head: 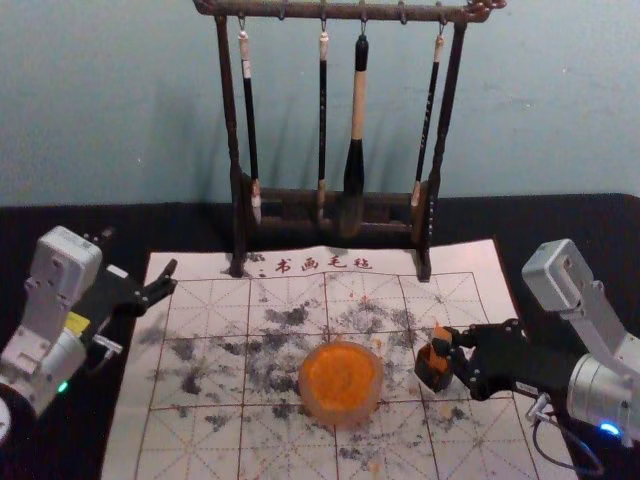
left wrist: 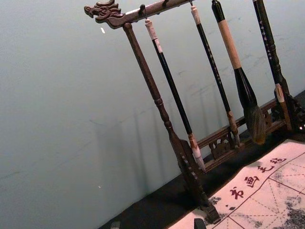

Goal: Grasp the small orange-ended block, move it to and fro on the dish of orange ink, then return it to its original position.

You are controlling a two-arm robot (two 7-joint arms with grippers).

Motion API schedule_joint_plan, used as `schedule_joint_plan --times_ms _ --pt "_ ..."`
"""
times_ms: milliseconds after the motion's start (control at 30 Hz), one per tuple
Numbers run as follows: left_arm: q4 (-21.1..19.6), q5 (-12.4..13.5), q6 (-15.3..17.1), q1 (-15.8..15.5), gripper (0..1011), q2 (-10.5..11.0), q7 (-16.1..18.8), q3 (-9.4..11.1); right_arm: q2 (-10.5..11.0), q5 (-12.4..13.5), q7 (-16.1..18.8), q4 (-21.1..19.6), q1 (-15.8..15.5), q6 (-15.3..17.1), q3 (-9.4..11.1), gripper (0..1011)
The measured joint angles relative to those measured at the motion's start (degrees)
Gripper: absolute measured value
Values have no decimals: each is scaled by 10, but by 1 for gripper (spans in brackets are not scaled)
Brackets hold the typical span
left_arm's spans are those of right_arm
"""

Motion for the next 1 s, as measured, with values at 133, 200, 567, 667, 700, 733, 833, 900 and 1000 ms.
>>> schedule_joint_plan --times_ms 133,200,567,667,700,733,833,900,1000 --pt "0 0 0 0 1001 0 0 0 -3 -2 0 9 4 1 -4 81" --pt "0 0 0 0 1001 0 0 0 -5 -3 1 14 7 3 -6 81" --pt "0 0 0 0 1002 0 0 0 -13 -7 4 38 17 10 -17 81" --pt "0 0 0 0 1001 0 0 0 -15 -8 5 43 20 11 -19 81" --pt "0 0 0 0 1001 0 0 0 -15 -8 5 43 21 11 -20 81" --pt "0 0 0 0 1001 0 0 0 -15 -8 5 44 21 12 -20 81" --pt "0 0 0 0 1001 0 0 0 -16 -8 5 45 21 13 -20 81" --pt "0 0 0 0 1001 0 0 0 -16 -8 5 45 21 13 -20 81" --pt "0 0 0 0 1001 0 0 0 -16 -8 5 45 21 14 -20 81"
